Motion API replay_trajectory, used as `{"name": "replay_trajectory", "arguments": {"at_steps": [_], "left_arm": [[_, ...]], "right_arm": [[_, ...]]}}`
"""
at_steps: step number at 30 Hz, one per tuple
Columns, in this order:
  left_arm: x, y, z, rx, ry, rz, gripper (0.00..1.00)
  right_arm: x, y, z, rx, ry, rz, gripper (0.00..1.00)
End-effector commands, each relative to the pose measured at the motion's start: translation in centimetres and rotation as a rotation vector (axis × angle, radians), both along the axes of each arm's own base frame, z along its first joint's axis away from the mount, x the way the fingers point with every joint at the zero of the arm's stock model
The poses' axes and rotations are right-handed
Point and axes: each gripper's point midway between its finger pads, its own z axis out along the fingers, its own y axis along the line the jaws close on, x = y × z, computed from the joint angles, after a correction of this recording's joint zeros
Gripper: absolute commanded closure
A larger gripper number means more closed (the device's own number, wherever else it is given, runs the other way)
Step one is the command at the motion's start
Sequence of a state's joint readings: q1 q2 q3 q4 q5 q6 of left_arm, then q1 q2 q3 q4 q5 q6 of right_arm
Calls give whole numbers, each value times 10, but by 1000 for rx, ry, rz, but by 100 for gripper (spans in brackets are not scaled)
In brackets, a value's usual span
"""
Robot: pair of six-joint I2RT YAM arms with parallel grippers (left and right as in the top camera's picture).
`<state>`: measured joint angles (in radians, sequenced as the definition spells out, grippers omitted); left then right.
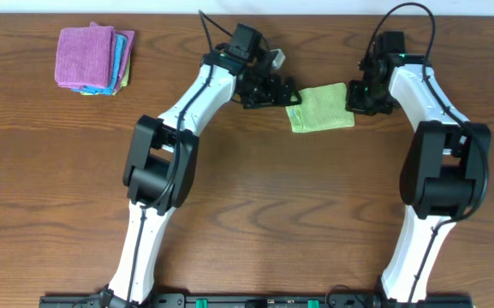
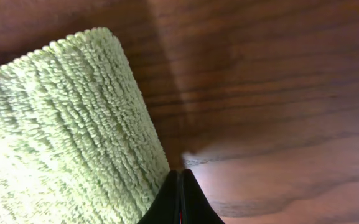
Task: Fold the cloth
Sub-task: 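Grasp the folded green cloth with the left gripper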
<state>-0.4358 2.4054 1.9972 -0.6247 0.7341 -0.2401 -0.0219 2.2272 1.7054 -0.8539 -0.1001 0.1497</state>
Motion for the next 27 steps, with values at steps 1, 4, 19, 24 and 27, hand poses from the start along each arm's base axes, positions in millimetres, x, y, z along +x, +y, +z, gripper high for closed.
{"name": "replay_trajectory", "arguments": {"at_steps": [1,4,19,24,27], "left_arm": [[-4,-2,-13,0,42,5,5],[-4,-2,-19,3,50,8,5],[-18,-16,-29,-154,183,-20,5],[-22,-19,-37,-193,223,-2,5],[-23,-20,-40,-203,234,7,5]], "right_arm": [[-6,11,-13,23,35,6,99],[-5,12,-13,24,32,7,99],[-6,18,-12,63,34,15,99],[-6,24,-11,97,35,24,98],[-7,28,-10,119,36,28,98]]}}
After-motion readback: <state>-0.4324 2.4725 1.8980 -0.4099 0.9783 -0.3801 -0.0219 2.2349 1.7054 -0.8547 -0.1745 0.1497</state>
